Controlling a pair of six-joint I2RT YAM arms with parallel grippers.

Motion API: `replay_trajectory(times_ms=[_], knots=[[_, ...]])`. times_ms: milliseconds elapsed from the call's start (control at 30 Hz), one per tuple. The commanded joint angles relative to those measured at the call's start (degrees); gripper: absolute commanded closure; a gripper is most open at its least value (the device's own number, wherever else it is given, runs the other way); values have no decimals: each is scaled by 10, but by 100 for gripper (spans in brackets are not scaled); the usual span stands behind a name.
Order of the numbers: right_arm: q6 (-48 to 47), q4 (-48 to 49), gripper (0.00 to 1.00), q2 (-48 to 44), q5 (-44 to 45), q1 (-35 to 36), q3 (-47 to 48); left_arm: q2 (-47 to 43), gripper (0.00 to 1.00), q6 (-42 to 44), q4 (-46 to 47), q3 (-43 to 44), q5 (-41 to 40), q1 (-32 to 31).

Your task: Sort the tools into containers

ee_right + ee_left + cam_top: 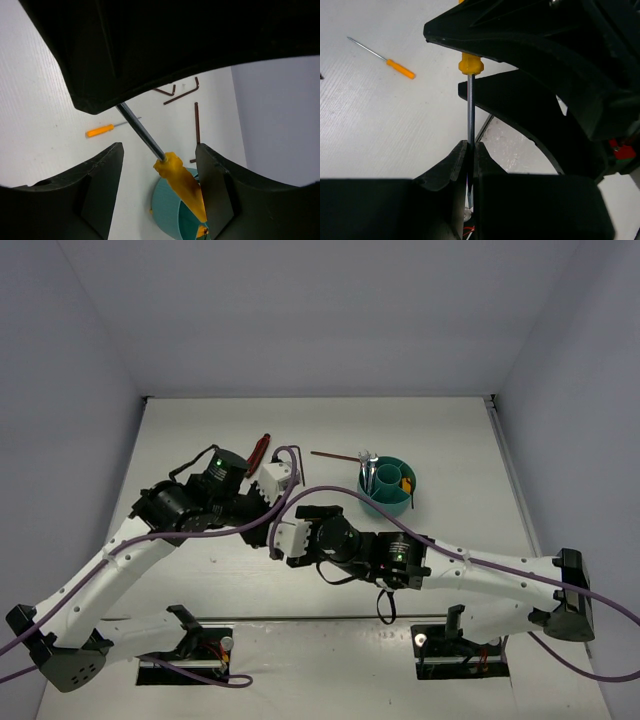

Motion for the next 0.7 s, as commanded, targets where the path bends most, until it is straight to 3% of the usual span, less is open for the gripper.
replay_trajectory(times_ms=[0, 133, 267, 367, 433, 600, 667], knots=[[-15, 26, 44, 7, 61, 14, 27, -19, 100, 1, 5, 22, 32, 5], [-21, 26, 47, 6, 89, 18, 26, -25, 100, 1, -1, 15, 31, 5], [-25, 26, 56, 8, 107, 24, 24, -21, 100, 5, -4, 13, 30, 4], [-24, 26, 74, 11, 116, 30, 23, -16, 100, 8, -7, 18, 30, 5], [-23, 25, 98, 13, 124, 36, 22, -10, 100, 10, -8, 21, 33, 5], [-21, 26, 100, 11, 130, 44, 18, 1, 100, 9, -9, 28, 26, 5], [-15, 26, 100, 9, 128, 45, 13, 7, 90, 7, -8, 38, 16, 5]])
